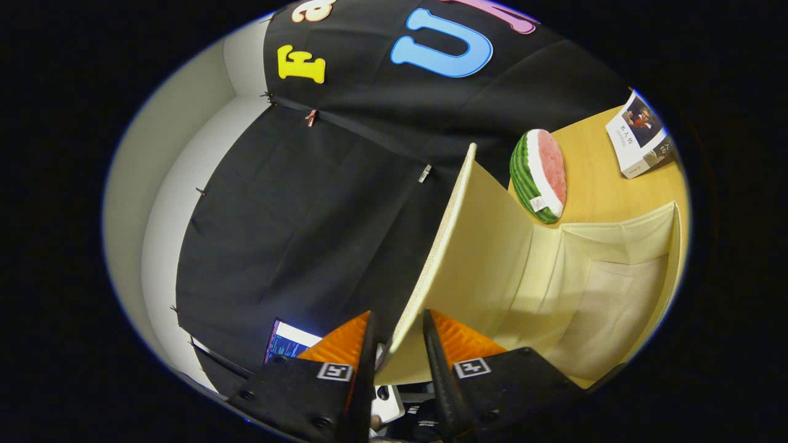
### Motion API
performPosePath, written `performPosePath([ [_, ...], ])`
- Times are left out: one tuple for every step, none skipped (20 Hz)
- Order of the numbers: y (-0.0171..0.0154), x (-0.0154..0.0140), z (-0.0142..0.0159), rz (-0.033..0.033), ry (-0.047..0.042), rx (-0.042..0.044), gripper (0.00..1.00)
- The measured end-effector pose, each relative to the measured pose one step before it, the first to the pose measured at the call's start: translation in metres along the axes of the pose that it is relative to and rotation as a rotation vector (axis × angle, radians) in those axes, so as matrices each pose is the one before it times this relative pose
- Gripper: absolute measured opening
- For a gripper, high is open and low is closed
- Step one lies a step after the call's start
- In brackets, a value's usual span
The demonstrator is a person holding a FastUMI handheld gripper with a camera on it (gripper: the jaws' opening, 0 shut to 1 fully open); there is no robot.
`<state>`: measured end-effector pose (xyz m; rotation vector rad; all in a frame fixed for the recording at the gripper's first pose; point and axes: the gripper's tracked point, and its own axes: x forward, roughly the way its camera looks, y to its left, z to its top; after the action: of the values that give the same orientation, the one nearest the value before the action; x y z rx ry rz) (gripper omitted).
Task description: Open the storage box then place both shoes into the box .Put the left shoe in first, then the right shoe, with the right side of both shoes facing outward in a uniform manner.
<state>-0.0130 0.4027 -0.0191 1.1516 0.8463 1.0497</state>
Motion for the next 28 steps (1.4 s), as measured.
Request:
performPosePath([
  [-0.00052, 0.00640, -0.00513, -0.01146, 0.01474, -0.00155, 0.52],
  [-0.00284, 0.00480, -0.00413, -0.01473, 0.01436, -0.00376, 0.67],
  [-0.00234, 0.00456, -0.00254, -0.01802, 0.00377, -0.00297, 0.82],
  [-0.00079, -0.00008, -0.00168, -0.00649, -0.00149, -0.00613, 0.97],
  [0.00314, -0.00094, -0.00070, 0.00304, -0.00265, -0.00668, 0.98],
  [0.00204, -0.00132, -0.00076, 0.00275, -0.00189, -0.00496, 0.97],
  [-0.00025, -0.00223, -0.00047, -0.00041, -0.00257, -0.00217, 0.97],
  [-0.00010, -0.00232, 0.00078, -0.00071, -0.00239, 0.00070, 0.98],
  [0.00026, -0.00438, 0.00271, 0.00129, -0.00754, 0.00063, 0.98],
  [-0.00146, -0.00485, 0.00314, -0.00430, -0.01164, -0.00303, 0.98],
  [-0.00263, -0.00689, 0.00167, -0.01061, -0.01123, -0.00657, 0.97],
  [-0.00473, -0.00730, 0.00111, -0.02250, -0.00961, -0.02022, 0.98],
  [-0.00901, -0.00887, 0.00042, -0.03137, -0.00981, -0.02999, 0.97],
  [-0.01045, -0.00903, 0.00050, -0.03725, -0.01004, -0.02986, 0.98],
  [-0.01023, -0.00944, -0.00027, -0.04131, -0.01043, -0.02507, 0.97],
  [-0.01045, -0.00988, 0.00072, -0.03888, -0.01509, -0.02177, 0.97],
  [-0.01090, -0.01056, 0.00097, -0.04245, -0.02365, -0.02512, 0.98],
  [-0.01018, -0.01075, 0.00222, -0.03590, -0.02547, -0.02244, 0.97],
  [-0.00994, -0.01001, 0.00045, -0.03564, -0.01967, -0.02431, 0.97],
  [-0.01587, -0.01165, -0.00080, -0.05302, -0.02009, -0.03526, 0.97],
  [-0.01492, -0.01221, -0.00083, -0.05156, -0.01514, -0.03284, 0.97],
  [-0.01844, -0.01132, -0.00191, -0.05879, -0.01372, -0.02955, 0.97],
  [-0.02086, -0.00960, -0.00539, -0.06001, -0.00837, -0.02958, 0.97],
  [-0.02209, -0.00834, -0.00594, -0.06083, -0.00620, -0.03045, 0.97],
  [-0.02203, -0.00646, -0.00700, -0.06086, -0.01030, -0.03235, 0.97],
  [-0.02435, -0.00486, -0.00912, -0.06224, -0.00447, -0.03064, 0.96],
  [-0.02192, -0.00380, -0.01280, -0.05419, 0.00478, -0.01880, 0.96],
  [-0.01957, -0.00284, -0.01346, -0.04155, 0.01318, -0.00369, 0.96],
])
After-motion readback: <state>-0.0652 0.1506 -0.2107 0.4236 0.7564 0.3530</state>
